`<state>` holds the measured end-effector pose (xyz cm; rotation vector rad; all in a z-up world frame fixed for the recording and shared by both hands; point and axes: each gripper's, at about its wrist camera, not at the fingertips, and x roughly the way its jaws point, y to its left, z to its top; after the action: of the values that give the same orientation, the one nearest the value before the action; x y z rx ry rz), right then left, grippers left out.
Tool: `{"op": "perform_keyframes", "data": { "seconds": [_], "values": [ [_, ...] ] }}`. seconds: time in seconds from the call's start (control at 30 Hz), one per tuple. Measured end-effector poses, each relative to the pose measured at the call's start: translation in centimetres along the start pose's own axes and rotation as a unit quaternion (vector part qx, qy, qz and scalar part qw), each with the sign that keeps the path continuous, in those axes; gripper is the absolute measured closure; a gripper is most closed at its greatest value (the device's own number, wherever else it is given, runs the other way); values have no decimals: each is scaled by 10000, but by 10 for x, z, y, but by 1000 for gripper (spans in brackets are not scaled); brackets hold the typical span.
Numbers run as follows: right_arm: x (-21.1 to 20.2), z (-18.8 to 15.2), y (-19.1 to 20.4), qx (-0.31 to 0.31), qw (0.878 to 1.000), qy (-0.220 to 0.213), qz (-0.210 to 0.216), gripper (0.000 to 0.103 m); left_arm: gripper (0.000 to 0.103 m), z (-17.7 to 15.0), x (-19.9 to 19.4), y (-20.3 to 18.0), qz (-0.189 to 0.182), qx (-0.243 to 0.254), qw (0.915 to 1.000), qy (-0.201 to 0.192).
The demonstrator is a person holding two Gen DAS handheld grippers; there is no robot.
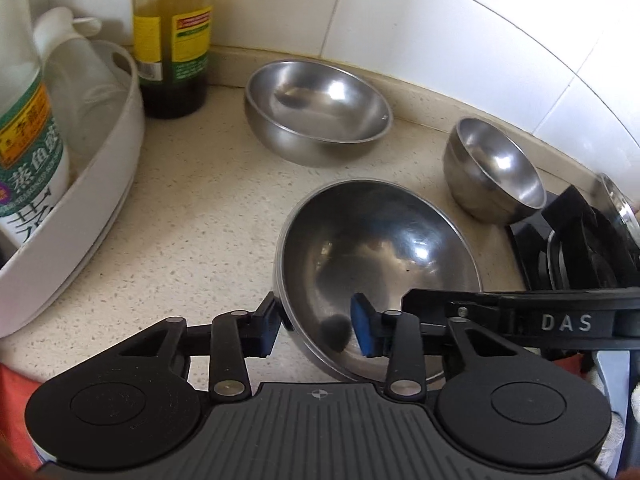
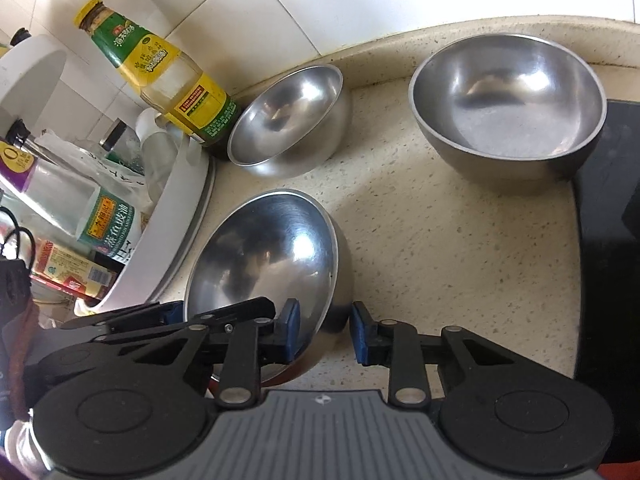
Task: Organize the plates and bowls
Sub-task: 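Lift the steel bowl off the counter with the right gripper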
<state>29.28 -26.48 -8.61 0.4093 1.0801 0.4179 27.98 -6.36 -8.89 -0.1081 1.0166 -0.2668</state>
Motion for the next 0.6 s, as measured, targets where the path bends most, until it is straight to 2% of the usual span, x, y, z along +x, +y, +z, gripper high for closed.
{"op": "perform_keyframes", "data": {
  "seconds": [0.6],
  "values": [
    [-53, -8, 5, -104, 9990, -424, -70, 76, 49, 0, -28, -33, -353, 365, 9981, -359]
  ]
}}
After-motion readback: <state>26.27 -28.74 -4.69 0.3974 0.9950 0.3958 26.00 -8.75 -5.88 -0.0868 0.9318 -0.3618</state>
